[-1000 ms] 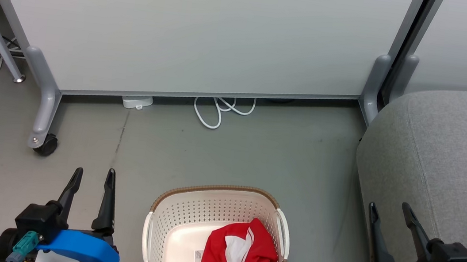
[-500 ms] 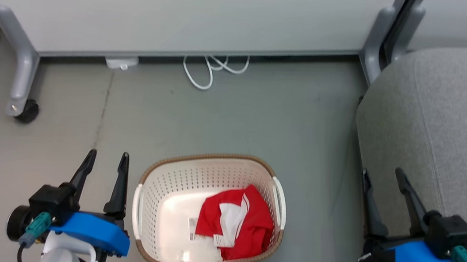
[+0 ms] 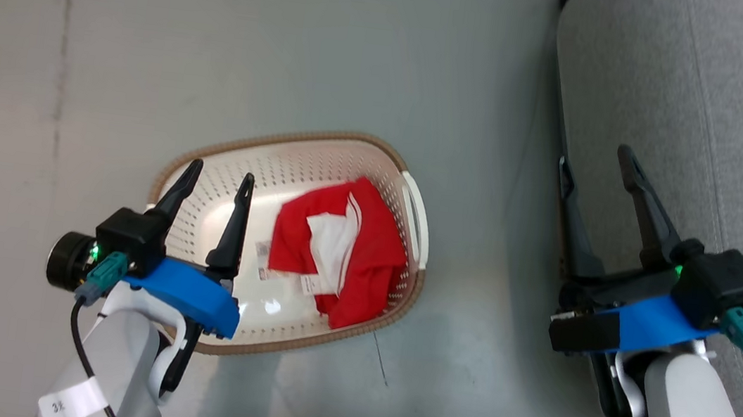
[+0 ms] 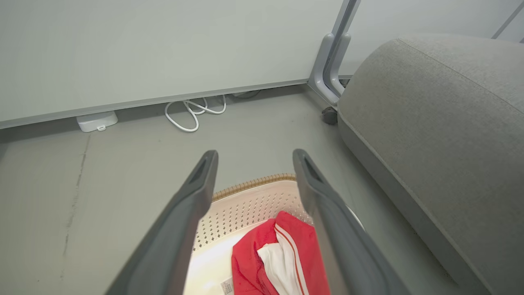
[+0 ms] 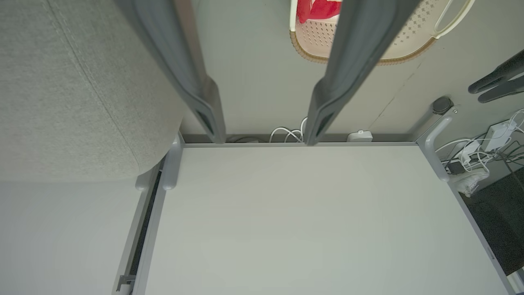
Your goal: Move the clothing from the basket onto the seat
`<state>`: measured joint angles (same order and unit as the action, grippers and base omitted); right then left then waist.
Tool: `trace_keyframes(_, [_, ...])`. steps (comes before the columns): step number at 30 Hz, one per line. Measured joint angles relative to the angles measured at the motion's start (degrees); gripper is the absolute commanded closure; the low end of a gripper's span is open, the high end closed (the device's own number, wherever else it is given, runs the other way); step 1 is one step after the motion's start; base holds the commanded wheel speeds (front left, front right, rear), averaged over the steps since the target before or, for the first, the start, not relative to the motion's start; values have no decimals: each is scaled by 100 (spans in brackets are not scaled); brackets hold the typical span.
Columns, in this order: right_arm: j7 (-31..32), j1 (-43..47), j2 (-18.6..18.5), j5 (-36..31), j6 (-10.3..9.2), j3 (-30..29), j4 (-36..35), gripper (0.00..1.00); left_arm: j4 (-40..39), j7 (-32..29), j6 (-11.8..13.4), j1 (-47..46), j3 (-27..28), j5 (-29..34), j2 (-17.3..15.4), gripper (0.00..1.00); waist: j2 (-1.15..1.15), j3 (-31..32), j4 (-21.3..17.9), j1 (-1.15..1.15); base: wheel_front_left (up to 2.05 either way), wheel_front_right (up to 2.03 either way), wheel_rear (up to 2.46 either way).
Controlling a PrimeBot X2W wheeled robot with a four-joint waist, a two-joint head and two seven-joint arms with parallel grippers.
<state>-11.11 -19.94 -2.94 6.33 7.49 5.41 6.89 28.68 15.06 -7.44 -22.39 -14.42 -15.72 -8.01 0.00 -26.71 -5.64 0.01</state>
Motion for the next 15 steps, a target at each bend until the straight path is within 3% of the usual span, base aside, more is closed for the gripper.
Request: trace_keyframes(15, [-293, -598, -1, 314, 0, 233, 192, 0, 1045, 0, 0, -1073, -1642, -403, -297, 0, 0, -1392, -716, 0, 0, 0, 0])
